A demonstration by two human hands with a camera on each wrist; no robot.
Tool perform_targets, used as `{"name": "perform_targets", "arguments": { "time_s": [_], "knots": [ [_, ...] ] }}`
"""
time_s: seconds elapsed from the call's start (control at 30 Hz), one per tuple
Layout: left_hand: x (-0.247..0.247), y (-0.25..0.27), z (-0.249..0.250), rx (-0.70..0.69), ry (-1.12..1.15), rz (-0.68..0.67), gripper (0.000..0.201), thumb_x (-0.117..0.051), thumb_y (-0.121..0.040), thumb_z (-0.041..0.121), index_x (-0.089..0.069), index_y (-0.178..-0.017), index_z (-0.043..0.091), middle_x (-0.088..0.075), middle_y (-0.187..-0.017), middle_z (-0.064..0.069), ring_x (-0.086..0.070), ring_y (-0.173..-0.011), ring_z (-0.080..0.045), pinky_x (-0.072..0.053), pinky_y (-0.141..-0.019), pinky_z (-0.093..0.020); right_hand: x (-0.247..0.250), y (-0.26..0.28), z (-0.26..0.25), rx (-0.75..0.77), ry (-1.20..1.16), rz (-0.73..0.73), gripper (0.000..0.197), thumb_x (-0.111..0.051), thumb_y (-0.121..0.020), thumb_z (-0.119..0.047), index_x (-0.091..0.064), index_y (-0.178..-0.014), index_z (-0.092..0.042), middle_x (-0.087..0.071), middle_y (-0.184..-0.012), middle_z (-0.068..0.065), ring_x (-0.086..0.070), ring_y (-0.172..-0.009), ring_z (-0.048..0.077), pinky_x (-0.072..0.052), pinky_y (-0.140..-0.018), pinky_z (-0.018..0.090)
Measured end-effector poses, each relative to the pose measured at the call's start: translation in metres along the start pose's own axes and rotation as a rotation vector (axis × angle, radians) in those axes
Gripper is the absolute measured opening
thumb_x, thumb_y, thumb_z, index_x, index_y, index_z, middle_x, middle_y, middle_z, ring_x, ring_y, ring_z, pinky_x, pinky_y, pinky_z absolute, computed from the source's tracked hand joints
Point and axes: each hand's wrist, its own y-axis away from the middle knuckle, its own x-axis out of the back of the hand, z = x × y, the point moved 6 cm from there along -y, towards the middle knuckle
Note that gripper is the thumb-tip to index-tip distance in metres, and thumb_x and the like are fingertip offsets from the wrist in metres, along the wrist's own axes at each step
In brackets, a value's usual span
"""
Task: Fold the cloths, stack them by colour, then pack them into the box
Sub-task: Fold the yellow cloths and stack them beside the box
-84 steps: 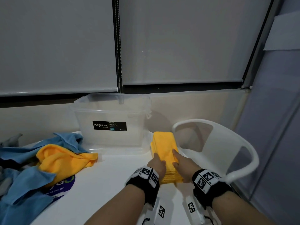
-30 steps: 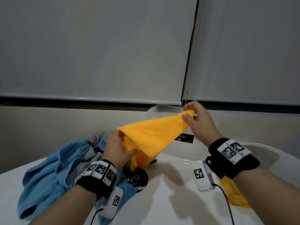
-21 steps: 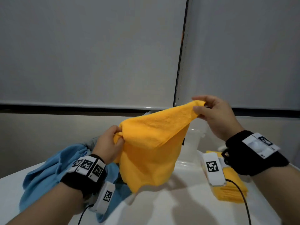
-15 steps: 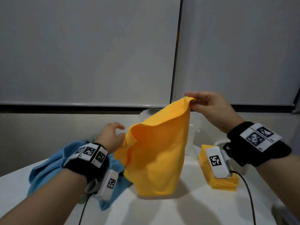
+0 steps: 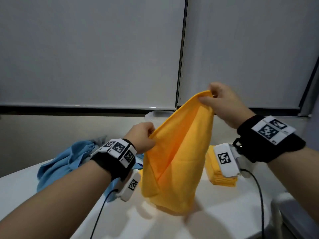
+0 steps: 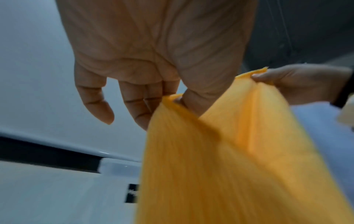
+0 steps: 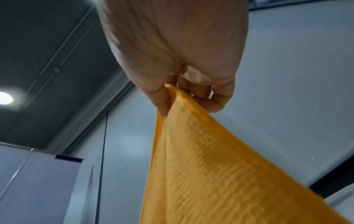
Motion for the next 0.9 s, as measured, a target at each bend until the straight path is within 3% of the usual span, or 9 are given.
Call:
{"name": "perform_targets", "arguments": {
  "time_s": [0.17, 0.3, 0.4, 0.5, 0.57, 0.7, 0.83, 0.9],
  "knots": [
    [0.011, 0.014, -0.054, 0.068, -0.272, -0.032, 0.013, -0.052, -0.080, 0.011, -0.048, -0.075, 0.023, -0.052, -0.070, 0.003, -0.056, -0.073, -0.025, -0.042, -0.060, -0.029, 0.051, -0.001, 0.026, -0.034, -0.064, 0.119, 0.038, -0.068, -0.085, -0.015, -0.039, -0.061, -0.021, -0.037, -0.061, 0.001, -0.038, -0.050, 0.010, -0.038, -0.048, 0.022],
    [0.051, 0.015, -0.072, 0.042, -0.083, 0.052, 0.016, -0.057, -0.089, 0.012, -0.060, -0.078, 0.023, -0.063, -0.074, -0.002, -0.059, -0.068, -0.018, -0.043, -0.059, -0.026, 0.075, 0.001, 0.042, -0.040, 0.018, 0.146, 0.034, -0.070, -0.082, -0.022, -0.041, -0.062, -0.022, -0.035, -0.063, 0.005, -0.035, -0.056, 0.014, -0.028, -0.052, 0.031],
    [0.086, 0.012, -0.074, 0.008, 0.103, 0.201, 0.013, -0.059, -0.092, 0.017, -0.064, -0.080, 0.020, -0.060, -0.064, -0.001, -0.054, -0.055, -0.009, -0.043, -0.056, -0.021, 0.086, 0.002, 0.053, -0.093, 0.023, 0.134, 0.014, -0.062, -0.091, -0.015, -0.052, -0.085, -0.008, -0.042, -0.070, 0.010, -0.039, -0.060, 0.017, -0.031, -0.054, 0.032],
    [0.102, 0.003, -0.079, 0.049, 0.220, 0.257, 0.018, -0.058, -0.094, 0.023, -0.063, -0.077, 0.022, -0.056, -0.056, -0.002, -0.049, -0.054, -0.018, -0.041, -0.062, -0.031, 0.084, 0.002, 0.064, -0.165, 0.043, 0.109, 0.025, -0.058, -0.093, -0.011, -0.042, -0.074, -0.016, -0.041, -0.067, 0.006, -0.039, -0.058, 0.017, -0.035, -0.056, 0.031],
    [0.106, -0.002, -0.077, 0.058, 0.278, 0.279, 0.019, -0.057, -0.094, 0.024, -0.063, -0.077, 0.021, -0.056, -0.052, 0.000, -0.049, -0.053, -0.020, -0.041, -0.063, -0.034, 0.079, 0.003, 0.069, -0.214, 0.043, 0.112, 0.025, -0.055, -0.095, -0.009, -0.043, -0.076, -0.020, -0.045, -0.071, 0.005, -0.042, -0.060, 0.017, -0.040, -0.058, 0.030],
    [0.104, -0.006, -0.069, 0.082, 0.273, 0.310, 0.017, -0.056, -0.095, 0.021, -0.062, -0.079, 0.020, -0.055, -0.061, -0.005, -0.048, -0.055, -0.019, -0.041, -0.064, -0.031, 0.070, 0.003, 0.085, -0.294, 0.084, 0.102, 0.021, -0.053, -0.095, -0.011, -0.047, -0.079, -0.022, -0.047, -0.080, 0.005, -0.046, -0.068, 0.019, -0.043, -0.059, 0.030],
    [0.101, -0.004, -0.073, 0.136, 0.180, 0.347, 0.012, -0.058, -0.094, 0.028, -0.065, -0.091, 0.019, -0.057, -0.072, 0.002, -0.050, -0.064, -0.014, -0.041, -0.070, -0.031, 0.066, 0.005, 0.098, -0.273, 0.206, 0.101, 0.022, -0.060, -0.091, -0.011, -0.051, -0.072, -0.018, -0.050, -0.072, 0.005, -0.046, -0.070, 0.021, -0.036, -0.060, 0.028],
    [0.102, -0.003, -0.074, 0.132, 0.177, 0.364, 0.011, -0.059, -0.093, 0.030, -0.065, -0.094, 0.020, -0.059, -0.078, 0.000, -0.051, -0.069, -0.015, -0.042, -0.073, -0.031, 0.067, 0.007, 0.099, -0.272, 0.192, 0.108, 0.021, -0.062, -0.090, -0.009, -0.053, -0.072, -0.016, -0.050, -0.068, 0.005, -0.045, -0.064, 0.019, -0.036, -0.057, 0.027]
  ]
}}
